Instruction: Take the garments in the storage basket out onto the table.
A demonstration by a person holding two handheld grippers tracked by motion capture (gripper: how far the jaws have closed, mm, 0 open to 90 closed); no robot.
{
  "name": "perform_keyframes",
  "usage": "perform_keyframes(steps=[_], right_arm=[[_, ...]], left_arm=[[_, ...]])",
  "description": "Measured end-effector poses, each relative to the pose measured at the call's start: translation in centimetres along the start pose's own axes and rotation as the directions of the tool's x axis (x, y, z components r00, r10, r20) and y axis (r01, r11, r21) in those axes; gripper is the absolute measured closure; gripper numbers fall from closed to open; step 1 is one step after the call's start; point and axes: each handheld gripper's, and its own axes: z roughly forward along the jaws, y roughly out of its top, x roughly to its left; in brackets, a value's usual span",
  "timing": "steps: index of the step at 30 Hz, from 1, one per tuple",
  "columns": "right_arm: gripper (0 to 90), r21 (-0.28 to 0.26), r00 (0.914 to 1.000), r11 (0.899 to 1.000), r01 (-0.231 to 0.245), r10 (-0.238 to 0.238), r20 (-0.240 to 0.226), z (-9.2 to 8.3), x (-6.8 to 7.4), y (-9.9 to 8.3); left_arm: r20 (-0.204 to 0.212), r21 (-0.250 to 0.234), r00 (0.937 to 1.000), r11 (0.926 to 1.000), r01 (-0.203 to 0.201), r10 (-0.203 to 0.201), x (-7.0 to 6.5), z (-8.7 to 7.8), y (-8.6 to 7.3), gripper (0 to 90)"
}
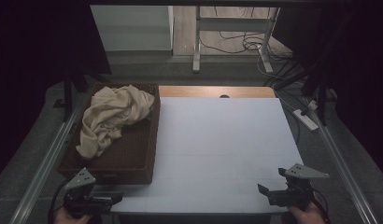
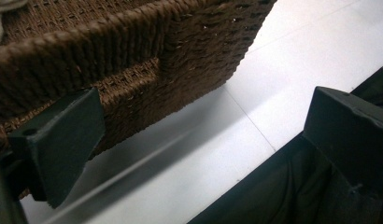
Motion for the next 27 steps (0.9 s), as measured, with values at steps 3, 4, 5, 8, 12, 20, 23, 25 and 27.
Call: perform_keyframes(steps=[3,4,5,8,12,20,23,25,27], right_arm=[[0.8,-0.003,1.0,1.0,0.001,-0.001,-0.003,-0.01,0.01,0.01],[0.8,0.001,1.0,1.0,0.002,-0.002,-0.007,0.03,0.02,0.03],[0.8,0.001,1.0,1.0,0.002,-0.002,-0.007,0.03,0.02,0.03],[0.8,0.006,0.9999,1.0,0.006,-0.006,-0.011,0.11,0.02,0.05],[0.8,0.01,0.9998,1.0,0.009,-0.009,-0.018,0.14,0.03,0.06],[0.8,0.013,0.9998,1.0,0.003,-0.003,-0.021,0.16,-0.05,0.06],[0.8,0.012,0.9997,1.0,-0.001,0.001,-0.023,0.14,-0.08,0.06],[0.8,0.011,0.9997,1.0,-0.004,0.004,-0.026,0.15,-0.11,0.06],[0.8,0.012,0.9996,1.0,-0.005,0.006,-0.026,0.13,-0.11,0.06]], left_arm=[[-0.002,-0.003,1.0,1.0,0.004,-0.004,0.01,-0.04,-0.04,0.0],[-0.002,-0.003,1.0,1.0,0.001,-0.001,-0.02,-0.06,-0.05,0.0],[-0.004,-0.004,1.0,1.0,-0.002,0.002,-0.05,-0.07,-0.06,0.0],[0.001,0.004,1.0,1.0,-0.006,0.006,-0.06,0.0,-0.02,0.0],[0.027,0.002,0.9996,1.0,0.005,-0.005,0.21,-0.03,-0.03,0.0],[0.042,-0.01,0.9991,0.9999,0.007,-0.007,0.31,-0.14,-0.07,0.0],[0.046,-0.01,0.9989,0.9999,-0.003,0.004,0.23,-0.15,-0.06,0.0],[0.054,-0.014,0.9985,0.9999,-0.007,0.008,0.23,-0.21,-0.07,0.0],[0.057,-0.02,0.9984,0.9998,-0.006,0.007,0.26,-0.25,-0.08,0.0]])
